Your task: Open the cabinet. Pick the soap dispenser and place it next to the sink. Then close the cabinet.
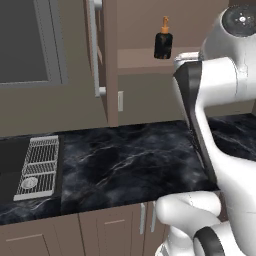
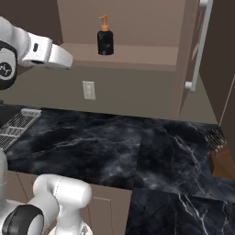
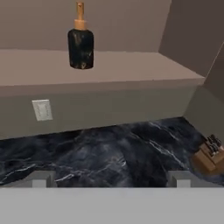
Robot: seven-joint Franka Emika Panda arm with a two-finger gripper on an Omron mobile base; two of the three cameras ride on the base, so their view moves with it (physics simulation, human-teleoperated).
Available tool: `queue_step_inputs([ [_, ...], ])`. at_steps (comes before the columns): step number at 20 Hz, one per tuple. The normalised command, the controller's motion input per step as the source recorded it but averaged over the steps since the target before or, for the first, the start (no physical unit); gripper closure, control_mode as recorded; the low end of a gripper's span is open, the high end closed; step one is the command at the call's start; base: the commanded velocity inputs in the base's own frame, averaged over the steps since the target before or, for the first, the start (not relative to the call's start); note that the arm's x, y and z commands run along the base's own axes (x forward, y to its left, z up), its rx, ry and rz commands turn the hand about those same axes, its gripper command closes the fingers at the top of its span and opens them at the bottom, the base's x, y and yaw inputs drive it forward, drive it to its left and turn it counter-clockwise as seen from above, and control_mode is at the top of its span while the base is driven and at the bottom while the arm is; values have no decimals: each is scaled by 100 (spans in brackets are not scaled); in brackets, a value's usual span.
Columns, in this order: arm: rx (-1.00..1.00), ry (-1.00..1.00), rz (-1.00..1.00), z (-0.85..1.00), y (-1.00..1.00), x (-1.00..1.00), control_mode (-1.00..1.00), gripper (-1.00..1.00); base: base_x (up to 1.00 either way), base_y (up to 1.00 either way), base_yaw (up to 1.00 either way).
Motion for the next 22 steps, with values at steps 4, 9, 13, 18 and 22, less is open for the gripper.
queue_step_inputs([
  [4,17,-30,22,24,0,18,-100,-100,0,0,0],
  [9,0,0,21,77,0,0,-100,-100,0,0,0],
  [13,0,1,26,56,0,14,-100,-100,0,0,0],
  [18,1,4,20,-2,0,51,-100,-100,0,0,0],
  [22,0,3,10,-15,0,54,-100,-100,0,0,0],
])
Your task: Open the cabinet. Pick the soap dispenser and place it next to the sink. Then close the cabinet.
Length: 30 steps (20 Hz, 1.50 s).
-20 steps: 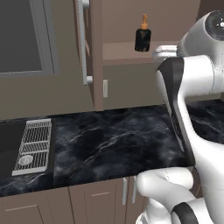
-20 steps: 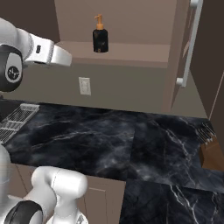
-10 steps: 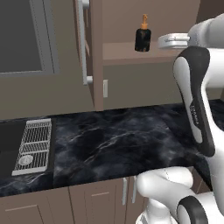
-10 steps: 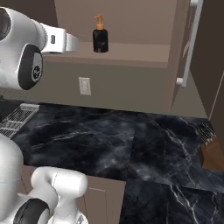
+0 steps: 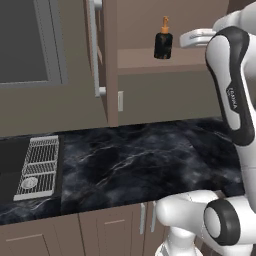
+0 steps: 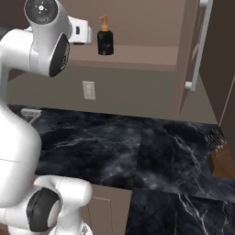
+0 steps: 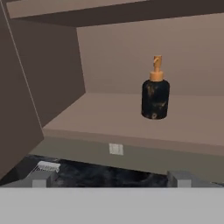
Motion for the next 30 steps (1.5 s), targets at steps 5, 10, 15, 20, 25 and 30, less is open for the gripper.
queue_step_inputs([
  [5,0,0,7,-2,-7,61,-100,-100,0,0,0],
  [10,0,0,6,0,-27,69,-100,-100,0,0,0],
  [15,0,1,0,0,-29,54,-100,-100,0,0,0],
  [20,5,0,1,4,0,11,-100,-100,0,0,0],
  [25,1,0,2,0,0,20,-100,-100,0,0,0],
  [30,0,1,0,-6,1,10,-100,-100,0,0,0],
])
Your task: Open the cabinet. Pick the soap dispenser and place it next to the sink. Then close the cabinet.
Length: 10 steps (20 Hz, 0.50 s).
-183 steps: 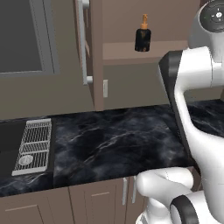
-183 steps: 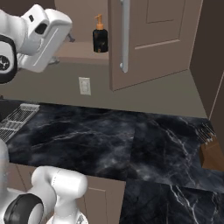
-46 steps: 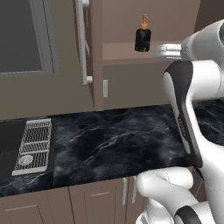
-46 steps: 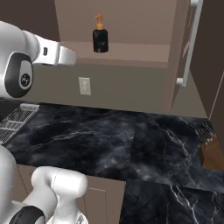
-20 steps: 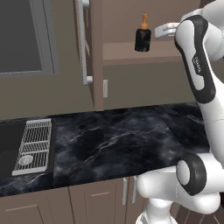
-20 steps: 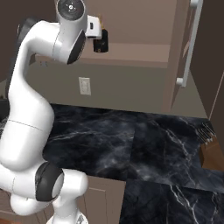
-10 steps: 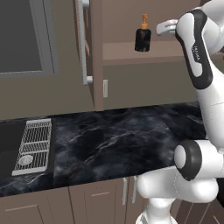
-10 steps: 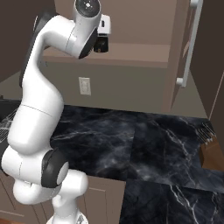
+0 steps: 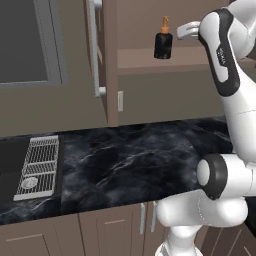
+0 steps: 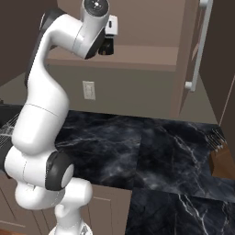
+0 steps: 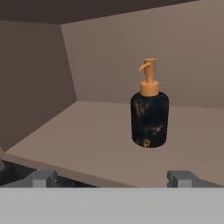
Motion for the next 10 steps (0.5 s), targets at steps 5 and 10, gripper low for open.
queue_step_inputs([
  [5,0,0,0,-11,12,12,-100,-100,0,0,0],
  [10,0,-1,0,0,9,18,-100,-100,0,0,0],
])
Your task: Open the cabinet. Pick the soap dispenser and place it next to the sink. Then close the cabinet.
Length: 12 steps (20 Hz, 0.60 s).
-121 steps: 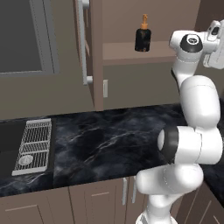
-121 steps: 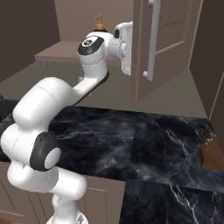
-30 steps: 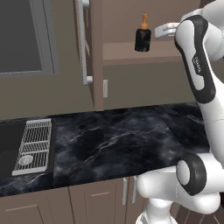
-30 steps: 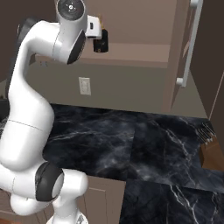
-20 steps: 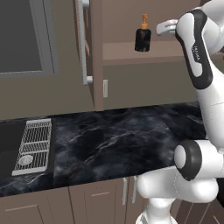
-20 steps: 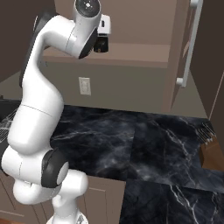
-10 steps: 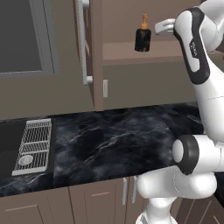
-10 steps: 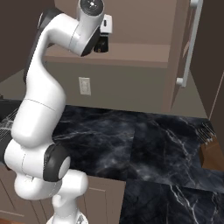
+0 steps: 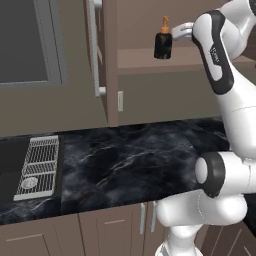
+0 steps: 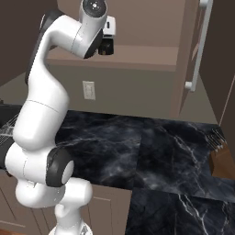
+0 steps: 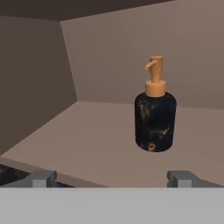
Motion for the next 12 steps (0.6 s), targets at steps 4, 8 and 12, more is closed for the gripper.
queue_step_inputs([
  [4,0,-1,0,0,0,32,-100,-100,0,0,0],
  [8,0,0,0,0,2,41,-100,-100,0,0,0],
  [12,0,0,0,0,0,41,-100,-100,0,0,0],
])
